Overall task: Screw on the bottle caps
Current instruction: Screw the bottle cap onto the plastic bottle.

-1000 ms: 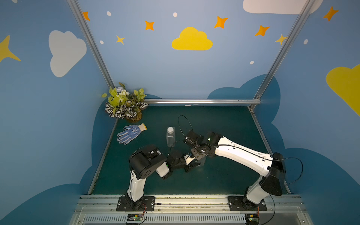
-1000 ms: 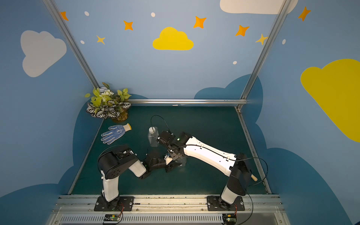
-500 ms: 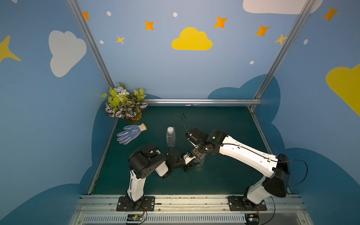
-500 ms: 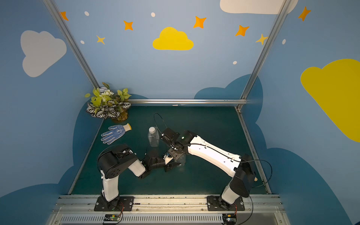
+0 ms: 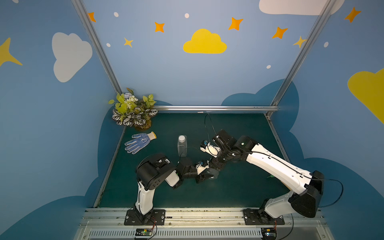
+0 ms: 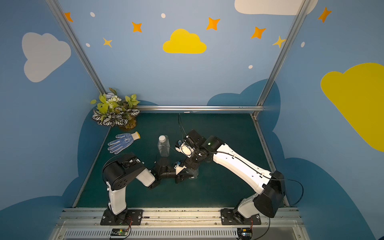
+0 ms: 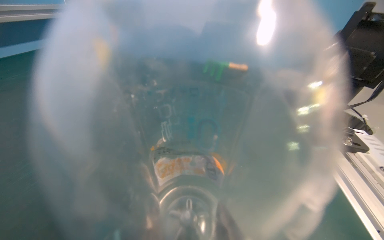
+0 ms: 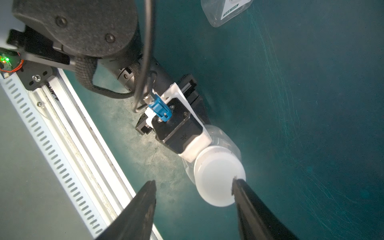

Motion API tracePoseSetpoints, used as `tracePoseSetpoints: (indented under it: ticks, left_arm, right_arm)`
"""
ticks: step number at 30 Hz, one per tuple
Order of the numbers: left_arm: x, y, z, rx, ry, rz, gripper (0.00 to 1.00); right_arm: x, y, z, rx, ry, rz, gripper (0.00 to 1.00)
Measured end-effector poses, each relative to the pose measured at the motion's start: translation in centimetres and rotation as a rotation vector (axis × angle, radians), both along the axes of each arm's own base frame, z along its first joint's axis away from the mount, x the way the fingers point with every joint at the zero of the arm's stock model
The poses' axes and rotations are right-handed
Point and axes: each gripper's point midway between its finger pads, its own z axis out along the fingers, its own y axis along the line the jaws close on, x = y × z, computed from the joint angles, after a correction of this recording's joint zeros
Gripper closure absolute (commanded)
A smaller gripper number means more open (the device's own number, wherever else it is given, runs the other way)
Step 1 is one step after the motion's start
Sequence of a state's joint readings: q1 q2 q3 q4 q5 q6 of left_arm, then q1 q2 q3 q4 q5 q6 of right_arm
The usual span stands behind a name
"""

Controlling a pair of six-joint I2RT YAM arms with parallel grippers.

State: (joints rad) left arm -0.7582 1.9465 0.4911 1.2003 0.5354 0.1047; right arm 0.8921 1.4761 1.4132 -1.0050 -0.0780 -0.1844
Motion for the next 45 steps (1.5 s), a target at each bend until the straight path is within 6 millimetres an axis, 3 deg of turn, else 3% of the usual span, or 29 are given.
tracePoseSetpoints:
  ticks: [8, 25, 30, 35, 45]
  left_arm:
    - [-0.3, 0.1, -0.4, 0.013, 0.018, -0.010, 0.59]
    - [-0.2, 0.0, -0.4, 0.015, 0.017, -0.012, 0.60]
    - [-0.2, 0.0, -0.4, 0.015, 0.017, -0.012, 0.60]
    - [-0.2, 0.0, -0.4, 0.016, 0.016, -0.008, 0.60]
    - [-0.1, 0.0, -0.4, 0.023, 0.009, 0.012, 0.60]
  right_arm:
    - [0.6, -0.1, -1.0, -0.017, 0.024, 0.012, 0.46]
    - [1.5, -0.9, -2.0, -0.054, 0.035, -0.010, 0.48]
    - [1.5, -1.0, -2.3, -0.061, 0.041, -0.011, 0.60]
    - [1.5, -1.0, -2.3, -0.057, 0.046, -0.019, 0.82]
    - [1.5, -0.8, -2.4, -0.063, 0.043, -0.071, 0.88]
